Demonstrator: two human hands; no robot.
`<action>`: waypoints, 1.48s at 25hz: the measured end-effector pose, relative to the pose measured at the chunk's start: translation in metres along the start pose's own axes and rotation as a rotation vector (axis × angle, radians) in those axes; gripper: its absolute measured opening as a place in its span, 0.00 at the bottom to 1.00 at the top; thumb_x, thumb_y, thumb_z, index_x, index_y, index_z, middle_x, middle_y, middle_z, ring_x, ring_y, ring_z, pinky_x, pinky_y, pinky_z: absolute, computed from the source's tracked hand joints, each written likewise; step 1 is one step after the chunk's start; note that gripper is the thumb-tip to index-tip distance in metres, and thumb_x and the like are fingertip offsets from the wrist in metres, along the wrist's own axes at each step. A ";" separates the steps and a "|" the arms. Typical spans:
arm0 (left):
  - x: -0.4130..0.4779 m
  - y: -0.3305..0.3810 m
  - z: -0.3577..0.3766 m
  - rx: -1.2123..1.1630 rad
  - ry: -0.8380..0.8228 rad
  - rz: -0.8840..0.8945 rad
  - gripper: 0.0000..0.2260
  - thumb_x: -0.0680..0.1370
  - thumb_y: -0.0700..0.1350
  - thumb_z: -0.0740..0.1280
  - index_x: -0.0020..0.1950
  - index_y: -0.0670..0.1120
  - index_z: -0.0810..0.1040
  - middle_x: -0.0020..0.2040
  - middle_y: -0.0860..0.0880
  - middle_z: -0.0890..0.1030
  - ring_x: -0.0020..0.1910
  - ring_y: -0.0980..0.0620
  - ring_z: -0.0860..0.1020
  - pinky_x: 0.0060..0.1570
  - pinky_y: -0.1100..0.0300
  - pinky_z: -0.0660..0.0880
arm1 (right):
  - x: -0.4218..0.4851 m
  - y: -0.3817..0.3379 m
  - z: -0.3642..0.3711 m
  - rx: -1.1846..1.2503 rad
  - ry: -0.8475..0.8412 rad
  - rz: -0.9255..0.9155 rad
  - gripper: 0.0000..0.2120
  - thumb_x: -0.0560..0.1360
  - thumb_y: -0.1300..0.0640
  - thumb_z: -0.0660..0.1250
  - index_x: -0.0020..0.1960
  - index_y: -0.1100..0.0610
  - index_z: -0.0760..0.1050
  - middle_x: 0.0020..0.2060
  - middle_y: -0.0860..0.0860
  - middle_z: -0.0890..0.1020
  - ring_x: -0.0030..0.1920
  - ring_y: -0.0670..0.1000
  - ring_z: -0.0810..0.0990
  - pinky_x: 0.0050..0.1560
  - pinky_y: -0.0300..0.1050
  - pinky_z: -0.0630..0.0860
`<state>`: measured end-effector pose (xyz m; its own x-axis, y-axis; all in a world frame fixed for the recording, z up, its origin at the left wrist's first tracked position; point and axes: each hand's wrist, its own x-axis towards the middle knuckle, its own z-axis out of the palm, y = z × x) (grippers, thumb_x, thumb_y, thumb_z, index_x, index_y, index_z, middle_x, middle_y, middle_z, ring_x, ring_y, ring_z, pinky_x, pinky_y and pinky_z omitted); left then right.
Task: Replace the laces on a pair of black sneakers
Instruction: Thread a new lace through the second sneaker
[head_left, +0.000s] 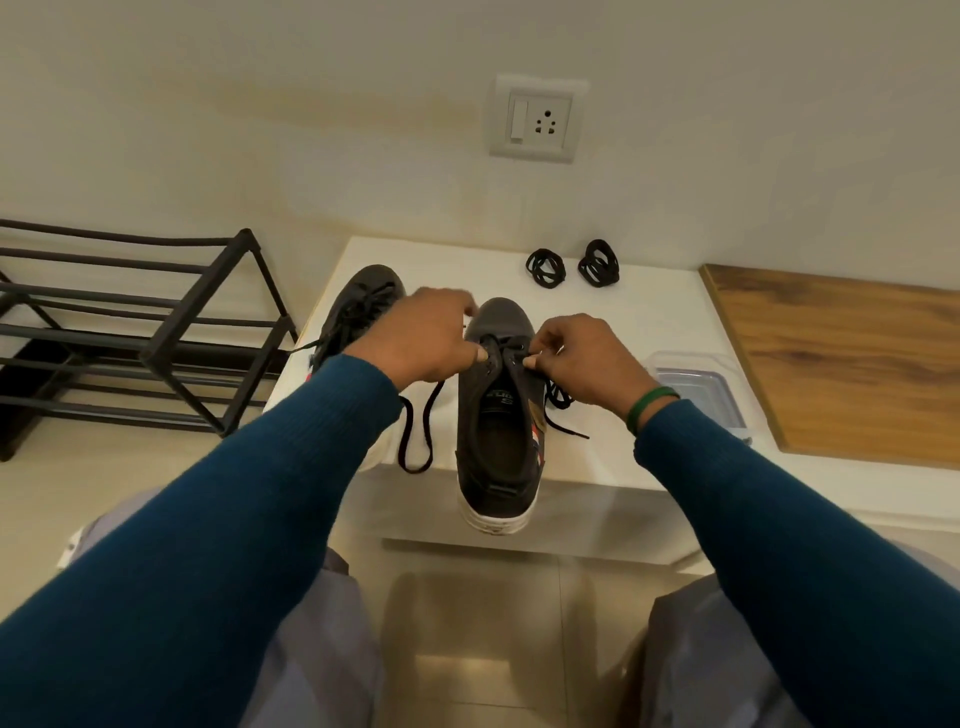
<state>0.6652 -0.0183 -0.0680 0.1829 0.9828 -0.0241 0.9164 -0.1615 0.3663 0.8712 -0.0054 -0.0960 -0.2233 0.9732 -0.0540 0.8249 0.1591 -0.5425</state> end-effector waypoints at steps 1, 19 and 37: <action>0.002 -0.002 0.008 0.001 -0.042 -0.007 0.11 0.77 0.53 0.71 0.53 0.47 0.82 0.49 0.51 0.83 0.48 0.50 0.80 0.46 0.58 0.75 | -0.001 -0.002 0.003 -0.023 0.004 0.000 0.04 0.78 0.54 0.70 0.45 0.54 0.79 0.42 0.48 0.79 0.43 0.47 0.76 0.38 0.38 0.69; 0.004 0.004 -0.012 -0.154 -0.021 -0.082 0.14 0.80 0.43 0.56 0.56 0.36 0.75 0.52 0.41 0.77 0.47 0.45 0.76 0.45 0.50 0.74 | -0.005 -0.004 -0.006 0.088 0.227 0.013 0.13 0.79 0.46 0.66 0.54 0.55 0.77 0.48 0.47 0.79 0.46 0.48 0.77 0.45 0.41 0.73; 0.001 0.025 0.019 -0.343 0.079 0.033 0.11 0.78 0.39 0.68 0.56 0.51 0.85 0.53 0.54 0.85 0.50 0.59 0.80 0.51 0.70 0.72 | -0.028 -0.009 -0.006 0.918 -0.236 0.425 0.11 0.76 0.67 0.64 0.55 0.65 0.81 0.36 0.54 0.83 0.33 0.49 0.84 0.35 0.45 0.80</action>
<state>0.6947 -0.0232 -0.0767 0.1701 0.9836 0.0606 0.7350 -0.1676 0.6570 0.8733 -0.0333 -0.0847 -0.1842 0.8465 -0.4995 0.1682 -0.4735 -0.8646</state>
